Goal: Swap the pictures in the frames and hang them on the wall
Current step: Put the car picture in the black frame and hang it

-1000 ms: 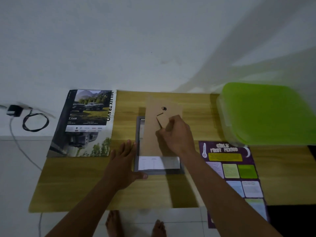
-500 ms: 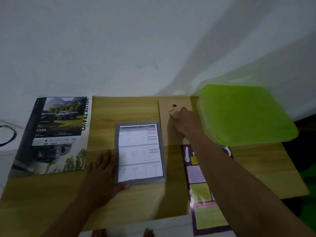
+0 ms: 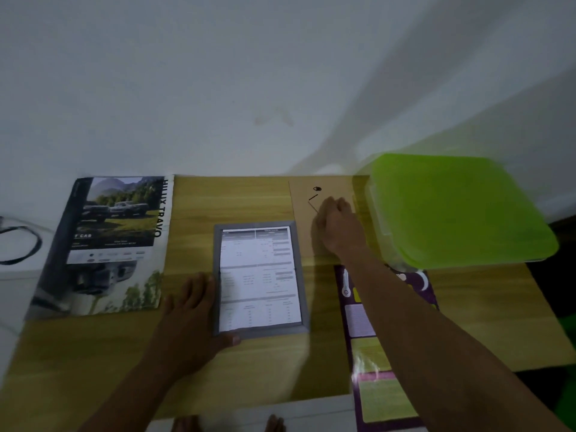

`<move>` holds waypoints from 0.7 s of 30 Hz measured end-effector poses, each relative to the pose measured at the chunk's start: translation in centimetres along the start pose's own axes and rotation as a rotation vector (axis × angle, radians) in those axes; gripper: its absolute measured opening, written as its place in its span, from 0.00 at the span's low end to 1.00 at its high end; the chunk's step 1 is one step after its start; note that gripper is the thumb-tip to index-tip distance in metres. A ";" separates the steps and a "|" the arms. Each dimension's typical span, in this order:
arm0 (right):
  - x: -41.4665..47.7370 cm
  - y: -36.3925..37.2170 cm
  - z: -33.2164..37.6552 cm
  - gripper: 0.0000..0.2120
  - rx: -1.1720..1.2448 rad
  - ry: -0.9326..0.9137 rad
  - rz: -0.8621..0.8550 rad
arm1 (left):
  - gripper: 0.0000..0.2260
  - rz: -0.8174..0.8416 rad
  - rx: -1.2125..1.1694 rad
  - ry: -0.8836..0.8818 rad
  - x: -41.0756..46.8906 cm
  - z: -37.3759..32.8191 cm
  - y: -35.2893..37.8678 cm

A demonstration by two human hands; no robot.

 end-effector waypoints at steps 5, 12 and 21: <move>-5.1 0.4 4.1 0.27 0.113 -0.112 0.030 | 0.57 -0.044 0.002 0.014 -0.4 -0.5 -0.6; -10.8 3.5 8.5 0.29 0.033 -0.157 0.149 | 0.55 -0.012 0.035 0.017 -1.3 -0.5 -1.0; -12.2 5.8 9.5 0.37 -0.039 -0.085 0.145 | 0.56 -0.010 0.006 0.030 -1.1 0.3 -0.9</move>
Point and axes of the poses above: each hand's wrist, its own x-axis towards the middle knuckle, its own y-axis out of the palm, z = x × y, the point moved 1 cm from there along x, towards the middle knuckle, and after that the axes turned 5 degrees about -y, right-handed, at the moved point
